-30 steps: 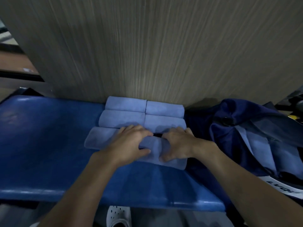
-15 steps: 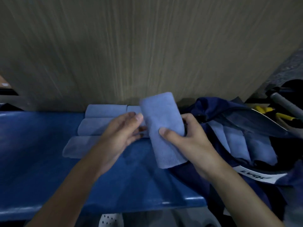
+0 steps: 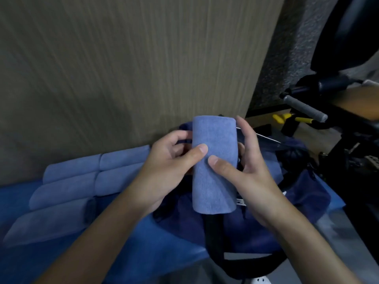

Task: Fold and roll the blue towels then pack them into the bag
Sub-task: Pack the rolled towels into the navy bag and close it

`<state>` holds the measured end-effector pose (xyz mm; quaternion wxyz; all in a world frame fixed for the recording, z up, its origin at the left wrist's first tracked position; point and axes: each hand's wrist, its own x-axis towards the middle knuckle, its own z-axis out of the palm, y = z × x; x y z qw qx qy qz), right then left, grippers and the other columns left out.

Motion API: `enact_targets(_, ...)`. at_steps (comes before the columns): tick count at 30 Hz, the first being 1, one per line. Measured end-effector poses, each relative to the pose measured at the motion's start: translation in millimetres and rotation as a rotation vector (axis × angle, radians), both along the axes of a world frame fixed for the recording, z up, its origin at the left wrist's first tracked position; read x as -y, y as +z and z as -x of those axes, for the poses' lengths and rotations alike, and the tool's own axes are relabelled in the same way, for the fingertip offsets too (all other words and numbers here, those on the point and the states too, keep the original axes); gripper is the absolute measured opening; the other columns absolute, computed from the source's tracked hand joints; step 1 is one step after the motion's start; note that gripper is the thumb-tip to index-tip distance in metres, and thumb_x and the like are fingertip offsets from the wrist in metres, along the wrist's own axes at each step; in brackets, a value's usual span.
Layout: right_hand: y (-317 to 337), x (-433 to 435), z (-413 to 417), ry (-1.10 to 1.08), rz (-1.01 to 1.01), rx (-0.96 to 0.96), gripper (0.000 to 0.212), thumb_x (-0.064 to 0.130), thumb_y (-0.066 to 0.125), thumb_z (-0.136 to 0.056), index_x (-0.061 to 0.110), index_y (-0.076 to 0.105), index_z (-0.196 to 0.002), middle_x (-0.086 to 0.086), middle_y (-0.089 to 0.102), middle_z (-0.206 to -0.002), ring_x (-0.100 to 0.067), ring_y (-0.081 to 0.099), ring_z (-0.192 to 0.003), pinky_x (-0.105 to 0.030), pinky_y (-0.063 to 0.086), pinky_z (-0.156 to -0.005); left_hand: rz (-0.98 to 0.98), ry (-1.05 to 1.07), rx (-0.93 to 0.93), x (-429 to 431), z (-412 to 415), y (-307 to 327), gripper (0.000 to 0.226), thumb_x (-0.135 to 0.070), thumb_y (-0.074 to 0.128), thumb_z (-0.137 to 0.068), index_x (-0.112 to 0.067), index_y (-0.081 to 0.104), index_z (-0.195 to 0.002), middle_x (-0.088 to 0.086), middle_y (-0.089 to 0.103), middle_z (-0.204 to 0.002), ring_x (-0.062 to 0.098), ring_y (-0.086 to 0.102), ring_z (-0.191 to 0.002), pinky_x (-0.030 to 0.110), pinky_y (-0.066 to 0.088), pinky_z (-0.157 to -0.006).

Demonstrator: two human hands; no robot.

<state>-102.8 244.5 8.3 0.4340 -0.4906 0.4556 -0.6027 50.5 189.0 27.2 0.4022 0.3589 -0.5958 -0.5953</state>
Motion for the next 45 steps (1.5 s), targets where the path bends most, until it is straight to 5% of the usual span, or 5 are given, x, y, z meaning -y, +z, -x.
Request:
enact_targets(8, -16, -7, 53, -0.136, 0.014, -0.083, 0.077, 0.015, 0.073, -0.083, 0.055, 0.033, -0.136, 0.012, 0.054, -0.130, 0.000, 0.060, -0.109, -0.022, 0.056, -0.084, 0.786, 0.241, 0.696, 43, 33, -33, 0.013, -0.028, 0.067, -0.088, -0.028, 0.070, -0.101, -0.007, 0.049, -0.131, 0.015, 0.044, -0.124, 0.031, 0.037, -0.101)
enact_targets(16, -28, 2, 68, 0.019, -0.087, -0.190, 0.063, 0.013, 0.073, -0.083, 0.042, 0.047, -0.133, 0.033, 0.054, -0.118, 0.010, 0.057, -0.106, -0.014, 0.051, -0.081, 0.826, 0.088, 1.209, 59, 37, -50, 0.087, -0.037, 0.067, -0.080, -0.030, 0.019, -0.152, -0.005, 0.014, -0.160, 0.019, 0.007, -0.148, 0.046, 0.014, -0.116)
enact_targets(30, -38, 77, 49, -0.165, -0.041, -0.116, 0.039, 0.007, 0.071, -0.086, 0.019, 0.061, -0.121, 0.003, 0.071, -0.109, -0.012, 0.067, -0.101, -0.030, 0.056, -0.085, 0.686, 0.085, 1.124, 58, 16, -42, 0.102, -0.025, 0.061, -0.073, -0.054, -0.008, -0.144, -0.013, 0.002, -0.158, 0.016, 0.004, -0.146, 0.047, 0.013, -0.119)
enact_targets(38, -63, 103, 27, -0.137, -0.191, -0.265, 0.065, 0.016, 0.078, -0.080, 0.026, 0.048, -0.137, 0.006, 0.060, -0.127, -0.009, 0.058, -0.116, -0.036, 0.048, -0.103, 0.722, 0.055, 1.064, 68, 8, -46, 0.106, -0.019, 0.056, -0.076, -0.036, -0.015, -0.152, -0.022, -0.009, -0.160, 0.004, -0.008, -0.149, 0.046, 0.013, -0.120)
enact_targets(45, -65, 115, 5, -0.127, -0.210, -0.319, 0.067, 0.021, 0.073, -0.085, 0.023, 0.042, -0.144, 0.017, 0.050, -0.129, 0.008, 0.050, -0.111, -0.006, 0.041, -0.093, 0.766, 0.030, 1.083, 63, 8, -43, 0.109, -0.018, 0.055, -0.077, -0.039, -0.025, -0.148, -0.026, -0.025, -0.156, 0.000, -0.020, -0.146, 0.043, 0.007, -0.121)
